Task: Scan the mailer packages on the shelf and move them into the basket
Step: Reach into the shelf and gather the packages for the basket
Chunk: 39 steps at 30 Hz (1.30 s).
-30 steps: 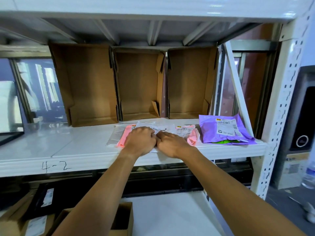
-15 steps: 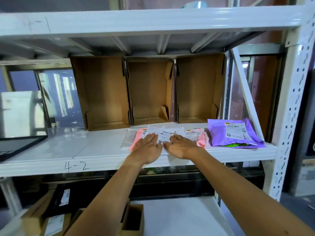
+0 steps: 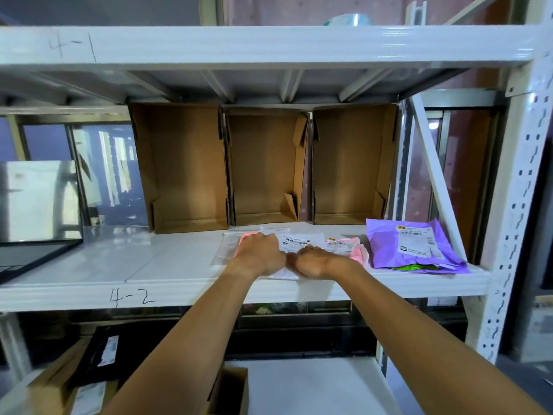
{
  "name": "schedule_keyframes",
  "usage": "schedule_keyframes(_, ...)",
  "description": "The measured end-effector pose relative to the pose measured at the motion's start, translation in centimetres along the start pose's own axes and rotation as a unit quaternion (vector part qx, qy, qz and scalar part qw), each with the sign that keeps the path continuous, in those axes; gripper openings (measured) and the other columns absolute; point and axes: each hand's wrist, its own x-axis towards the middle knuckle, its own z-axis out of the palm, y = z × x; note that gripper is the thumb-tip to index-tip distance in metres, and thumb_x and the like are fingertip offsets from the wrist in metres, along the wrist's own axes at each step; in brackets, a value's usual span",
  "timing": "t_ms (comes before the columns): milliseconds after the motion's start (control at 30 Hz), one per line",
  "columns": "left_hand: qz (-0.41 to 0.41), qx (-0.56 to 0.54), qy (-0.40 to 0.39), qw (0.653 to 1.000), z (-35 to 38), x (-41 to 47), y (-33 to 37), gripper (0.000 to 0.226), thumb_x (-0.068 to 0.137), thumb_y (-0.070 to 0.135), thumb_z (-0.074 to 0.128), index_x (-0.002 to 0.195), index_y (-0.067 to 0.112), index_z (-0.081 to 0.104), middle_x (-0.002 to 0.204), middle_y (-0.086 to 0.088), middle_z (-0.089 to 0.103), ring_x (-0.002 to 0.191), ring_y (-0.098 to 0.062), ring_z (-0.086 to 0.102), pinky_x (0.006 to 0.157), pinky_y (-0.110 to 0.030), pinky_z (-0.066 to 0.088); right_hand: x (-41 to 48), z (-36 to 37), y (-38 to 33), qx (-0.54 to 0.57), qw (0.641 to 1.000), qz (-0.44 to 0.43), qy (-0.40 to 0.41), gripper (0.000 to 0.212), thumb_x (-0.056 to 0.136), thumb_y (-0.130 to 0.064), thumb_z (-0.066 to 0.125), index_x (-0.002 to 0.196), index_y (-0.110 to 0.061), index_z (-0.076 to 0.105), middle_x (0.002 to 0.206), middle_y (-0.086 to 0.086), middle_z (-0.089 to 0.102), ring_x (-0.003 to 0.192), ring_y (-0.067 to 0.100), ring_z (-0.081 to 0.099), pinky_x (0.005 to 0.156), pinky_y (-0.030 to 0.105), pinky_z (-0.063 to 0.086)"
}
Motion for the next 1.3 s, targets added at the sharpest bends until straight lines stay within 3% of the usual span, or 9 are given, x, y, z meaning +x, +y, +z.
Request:
schedule_keyframes(100,-0.009,0.021,0.082,0.996,0.6,-0.1,0.7,0.037,0.096,0.039,0.047,0.110,0.012,0.068,0.114,-0.015,0.069,0.105,-0.033,0.062,0.094,-0.043,0.049,0.1,-0.6,0.0,0.022,1.000,-0.016,-0.007,0.057,0.101,-0.056,0.023,0.139,-0.024,0.050,0.142,0.013,0.051,0.121,0.030,0.050,0.108,0.048,0.038)
schedule_keyframes(300,0.044,-0.052,0.122,0.990,3.4,0.3,-0.3,0.043,0.102,0.041,0.041,0.134,0.020,0.058,0.139,-0.007,0.052,0.128,-0.024,0.046,0.111,-0.042,0.036,1.0,-0.1,-0.3,-0.073,0.996,0.003,0.055,0.061,0.098,-0.053,0.027,0.148,-0.019,0.038,0.151,0.010,0.036,0.140,0.033,0.030,0.112,0.055,0.031)
schedule_keyframes(400,0.097,-0.065,0.081,0.990,3.5,0.6,-0.7,0.046,0.105,0.033,0.033,0.147,0.020,0.047,0.159,-0.004,0.034,0.144,-0.022,0.032,0.121,-0.040,0.022,2.0,0.6,-0.7,-0.097,0.994,-0.011,0.048,0.057,0.097,-0.042,0.026,0.148,-0.019,0.039,0.153,0.012,0.037,0.140,0.034,0.028,0.113,0.054,0.030)
schedule_keyframes(500,0.096,-0.083,-0.008,0.992,3.7,1.3,-0.9,0.052,0.107,0.036,0.021,0.157,0.022,0.028,0.167,-0.002,0.014,0.153,-0.018,0.012,0.125,-0.037,0.008,2.5,0.9,-0.1,-0.060,0.996,-0.036,0.045,0.059,0.098,-0.039,0.025,0.151,-0.017,0.034,0.160,0.013,0.027,0.145,0.032,0.025,0.118,0.050,0.024)
schedule_keyframes(633,0.073,-0.043,-0.052,0.995,4.6,2.5,-1.2,0.064,0.099,0.046,0.012,0.159,0.023,0.017,0.168,-0.006,0.003,0.154,-0.023,-0.002,0.125,-0.046,0.006,2.8,1.3,0.4,-0.042,0.996,-0.056,0.050,0.065,0.100,-0.042,0.027,0.159,-0.019,0.013,0.167,0.004,0.010,0.152,0.026,0.011,0.122,0.048,0.015)
schedule_keyframes(767,0.042,-0.050,-0.084,0.994,4.3,2.1,-1.1,0.067,0.094,0.049,0.008,0.159,0.032,0.008,0.167,0.000,-0.007,0.153,-0.021,-0.013,0.124,-0.048,-0.001,2.8,1.1,0.3,-0.062,0.995,-0.062,0.040,0.064,0.102,-0.043,0.026,0.159,-0.018,0.011,0.167,0.004,0.008,0.153,0.026,0.010,0.123,0.048,0.015)
schedule_keyframes(967,-0.019,-0.099,-0.078,0.992,3.6,1.3,-0.4,0.060,0.102,0.054,0.015,0.159,0.037,0.012,0.168,0.005,-0.002,0.154,-0.019,-0.009,0.124,-0.044,-0.005,2.6,1.1,0.2,-0.068,0.995,-0.064,0.044,0.059,0.104,-0.042,0.024,0.158,-0.020,0.018,0.167,0.002,0.011,0.153,0.025,0.012,0.123,0.048,0.015)
schedule_keyframes(1300,-0.045,-0.117,-0.075,0.989,3.2,0.9,-0.2,0.063,0.102,0.056,0.018,0.160,0.033,0.007,0.168,0.002,-0.007,0.154,-0.018,-0.009,0.124,-0.042,-0.005,1.9,0.8,0.2,-0.077,0.994,-0.054,0.058,0.051,0.103,-0.041,0.027,0.138,-0.012,0.049,0.149,0.015,0.043,0.136,0.032,0.039,0.114,0.049,0.031)
